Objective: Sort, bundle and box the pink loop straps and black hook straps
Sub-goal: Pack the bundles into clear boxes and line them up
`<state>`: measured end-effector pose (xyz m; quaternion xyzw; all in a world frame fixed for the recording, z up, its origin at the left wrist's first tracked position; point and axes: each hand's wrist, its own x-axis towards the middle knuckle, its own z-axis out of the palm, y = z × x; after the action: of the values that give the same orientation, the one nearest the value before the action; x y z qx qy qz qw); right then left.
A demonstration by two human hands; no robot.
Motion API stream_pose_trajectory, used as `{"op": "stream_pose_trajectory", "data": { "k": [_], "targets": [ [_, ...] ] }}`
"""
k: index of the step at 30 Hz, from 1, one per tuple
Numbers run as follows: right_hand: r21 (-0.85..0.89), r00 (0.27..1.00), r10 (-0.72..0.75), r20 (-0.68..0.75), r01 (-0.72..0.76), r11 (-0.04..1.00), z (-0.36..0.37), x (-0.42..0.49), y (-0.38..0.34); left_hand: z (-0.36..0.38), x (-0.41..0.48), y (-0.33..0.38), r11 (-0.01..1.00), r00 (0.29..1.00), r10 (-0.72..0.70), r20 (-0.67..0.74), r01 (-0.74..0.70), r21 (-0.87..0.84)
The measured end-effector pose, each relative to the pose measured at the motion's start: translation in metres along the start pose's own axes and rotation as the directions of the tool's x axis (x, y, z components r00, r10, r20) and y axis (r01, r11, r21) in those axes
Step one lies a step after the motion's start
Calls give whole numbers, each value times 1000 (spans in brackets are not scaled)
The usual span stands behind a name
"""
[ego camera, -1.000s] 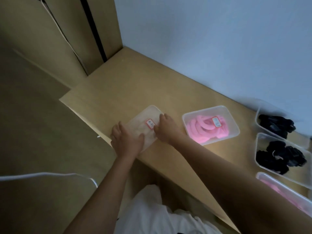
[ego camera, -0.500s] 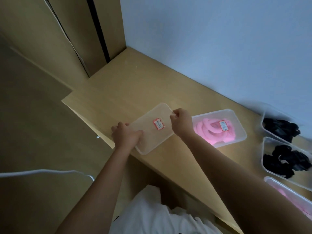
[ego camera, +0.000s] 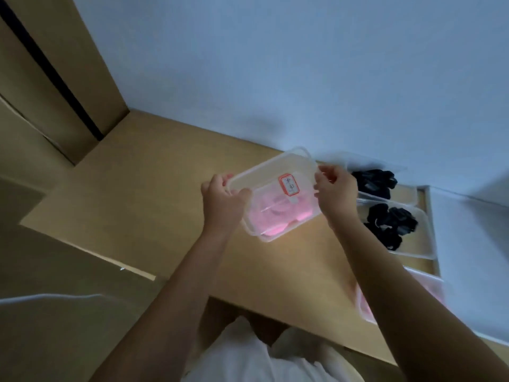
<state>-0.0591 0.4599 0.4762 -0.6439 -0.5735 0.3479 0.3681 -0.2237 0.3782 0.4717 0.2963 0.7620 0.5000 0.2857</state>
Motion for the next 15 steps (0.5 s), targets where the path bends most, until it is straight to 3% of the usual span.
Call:
{"op": "stream_pose_trajectory", "data": {
  "k": [8, 11, 15],
  "targets": [
    [-23, 954, 205, -218, -215, 976, -141, 15, 82, 130, -63, 41, 985, 936, 72, 345, -121, 124],
    [-46, 935, 240, -263, -260, 964, -174, 19, 104, 166, -77, 45, 963, 909, 56, 413, -157, 217],
    [-79, 938, 269, -219, -292, 953, -195, 25, 122, 196, -84, 43, 950, 900, 20, 436, -154, 273]
  ]
}}
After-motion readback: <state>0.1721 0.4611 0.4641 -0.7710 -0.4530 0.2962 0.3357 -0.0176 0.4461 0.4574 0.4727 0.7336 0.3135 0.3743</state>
